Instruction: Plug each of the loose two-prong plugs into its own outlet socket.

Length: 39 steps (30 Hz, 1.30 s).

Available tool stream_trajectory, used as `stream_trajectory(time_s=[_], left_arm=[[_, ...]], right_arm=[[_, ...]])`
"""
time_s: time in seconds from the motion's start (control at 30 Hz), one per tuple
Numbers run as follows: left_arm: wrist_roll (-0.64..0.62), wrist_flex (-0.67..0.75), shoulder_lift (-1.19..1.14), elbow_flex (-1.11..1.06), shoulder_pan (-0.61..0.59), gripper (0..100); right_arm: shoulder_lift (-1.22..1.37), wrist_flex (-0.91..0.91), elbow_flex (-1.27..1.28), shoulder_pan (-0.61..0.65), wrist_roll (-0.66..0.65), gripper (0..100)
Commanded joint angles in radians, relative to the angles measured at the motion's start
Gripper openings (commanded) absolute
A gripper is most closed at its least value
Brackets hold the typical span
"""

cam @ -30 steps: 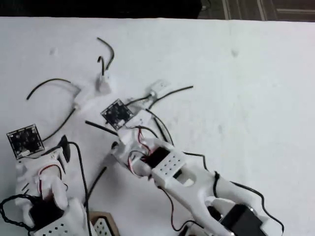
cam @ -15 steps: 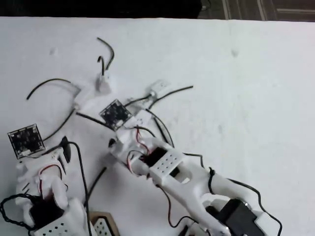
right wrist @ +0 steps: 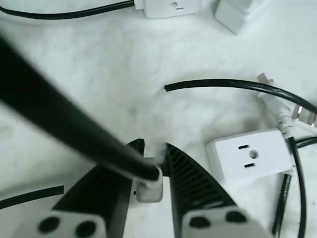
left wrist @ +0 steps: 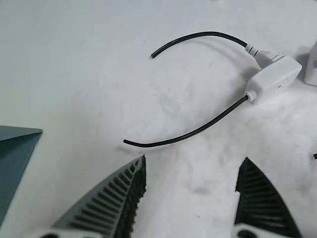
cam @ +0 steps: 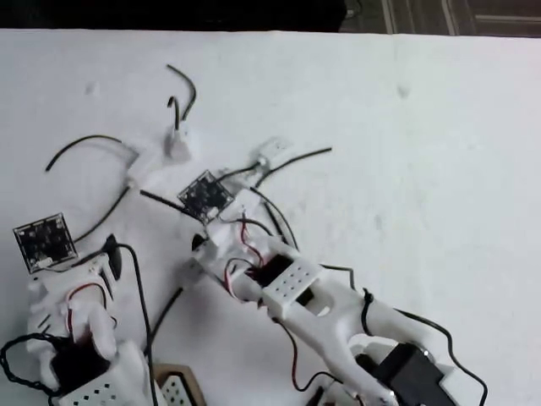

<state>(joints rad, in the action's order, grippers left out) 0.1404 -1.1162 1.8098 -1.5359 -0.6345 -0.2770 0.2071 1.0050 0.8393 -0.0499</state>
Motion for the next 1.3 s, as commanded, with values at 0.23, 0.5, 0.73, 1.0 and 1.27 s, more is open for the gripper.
stream_trajectory(time_s=[0.23, 0.5, 0.73, 1.0, 1.27], left_arm=[[0.009, -0.003, 0.01, 0.006, -0.067, 29], [0.009, -0.003, 0.01, 0.006, -0.067, 29], [0.009, -0.003, 0.01, 0.006, -0.067, 29], [0.009, 0.003, 0.01, -0.008, -0.067, 30], [0.011, 0.003, 0.01, -0.012, -0.067, 30]], right_arm=[[-0.015, 0.021, 0.0, 0.056, 0.043, 1.7], [-0.01, 0.058, 0.0, 0.05, 0.051, 1.7], [0.012, 0.048, 0.029, 0.048, 0.051, 1.7], [0.122, 0.056, -0.009, 0.061, 0.044, 1.7], [0.074, 0.068, -0.021, 0.062, 0.049, 5.6]])
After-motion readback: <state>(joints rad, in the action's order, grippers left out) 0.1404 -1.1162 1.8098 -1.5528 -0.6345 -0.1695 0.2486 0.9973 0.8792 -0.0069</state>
